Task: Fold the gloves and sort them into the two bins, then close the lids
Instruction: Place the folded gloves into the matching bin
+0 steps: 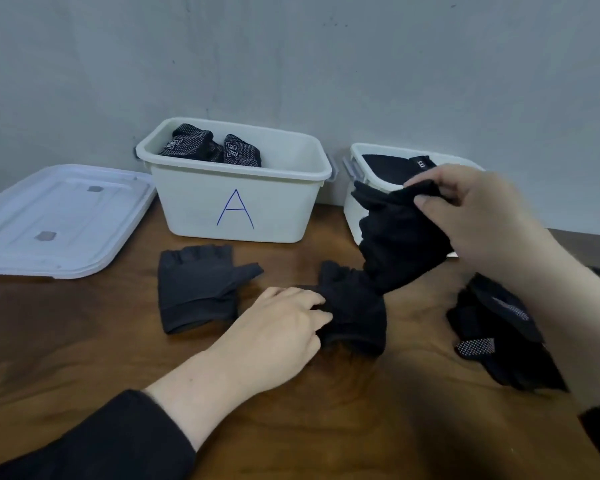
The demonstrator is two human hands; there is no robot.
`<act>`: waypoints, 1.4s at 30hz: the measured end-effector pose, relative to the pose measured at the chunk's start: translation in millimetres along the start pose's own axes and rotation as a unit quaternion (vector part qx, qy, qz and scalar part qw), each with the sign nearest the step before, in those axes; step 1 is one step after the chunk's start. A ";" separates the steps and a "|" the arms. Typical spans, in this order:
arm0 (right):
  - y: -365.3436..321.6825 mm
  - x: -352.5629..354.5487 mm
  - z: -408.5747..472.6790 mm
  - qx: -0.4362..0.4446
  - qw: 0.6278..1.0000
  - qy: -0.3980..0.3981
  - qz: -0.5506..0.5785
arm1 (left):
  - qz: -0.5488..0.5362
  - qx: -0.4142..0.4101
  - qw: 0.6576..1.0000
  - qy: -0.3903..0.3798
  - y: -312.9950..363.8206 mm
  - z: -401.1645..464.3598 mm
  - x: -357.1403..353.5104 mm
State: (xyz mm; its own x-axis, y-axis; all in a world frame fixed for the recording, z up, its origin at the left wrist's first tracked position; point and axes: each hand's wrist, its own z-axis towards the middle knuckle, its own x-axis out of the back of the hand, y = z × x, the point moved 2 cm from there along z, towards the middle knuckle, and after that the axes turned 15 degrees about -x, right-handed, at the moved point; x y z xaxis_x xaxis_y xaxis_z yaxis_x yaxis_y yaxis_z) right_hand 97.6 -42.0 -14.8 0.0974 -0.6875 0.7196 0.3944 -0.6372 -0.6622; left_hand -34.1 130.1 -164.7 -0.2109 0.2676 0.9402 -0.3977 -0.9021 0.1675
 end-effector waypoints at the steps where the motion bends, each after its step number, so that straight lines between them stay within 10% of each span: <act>1: -3.6 1.1 3.2 0.018 0.999 0.029 -0.030 | -0.005 0.002 1.000 0.018 -1.3 0.4 2.5; 5: -11.5 -17.5 -17.6 0.077 0.994 0.058 -0.054 | -0.045 0.064 0.984 0.161 -7.5 -1.4 17.3; 9: 28.8 -80.6 -68.1 0.108 0.959 -0.118 -0.232 | -0.070 0.105 0.956 0.266 -12.1 -6.1 21.9; 12: 64.0 -100.9 -95.3 0.059 0.954 -0.200 -0.215 | -0.075 0.103 0.961 0.245 -11.3 -4.6 20.0; 26: 96.6 -87.7 -81.8 -0.107 0.993 -0.019 -0.036 | -0.060 0.032 0.998 -0.005 -0.3 6.3 1.9; 36: 84.1 -97.8 -66.2 -0.198 0.961 -0.069 0.180 | -0.085 0.050 0.995 -0.016 -2.1 10.9 -1.7; 42: 79.7 -100.0 -70.6 -0.198 0.927 -0.033 0.316 | -0.201 0.194 0.946 0.166 -6.9 8.9 -1.8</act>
State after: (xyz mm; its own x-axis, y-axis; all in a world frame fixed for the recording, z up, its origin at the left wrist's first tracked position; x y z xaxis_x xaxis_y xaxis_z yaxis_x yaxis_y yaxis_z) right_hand 54.8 -48.6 -154.4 0.2548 -0.9528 0.1649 -0.1256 -0.2017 -0.9714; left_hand -23.0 132.8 -164.9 -0.4056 0.6490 0.6436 -0.1620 -0.7440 0.6482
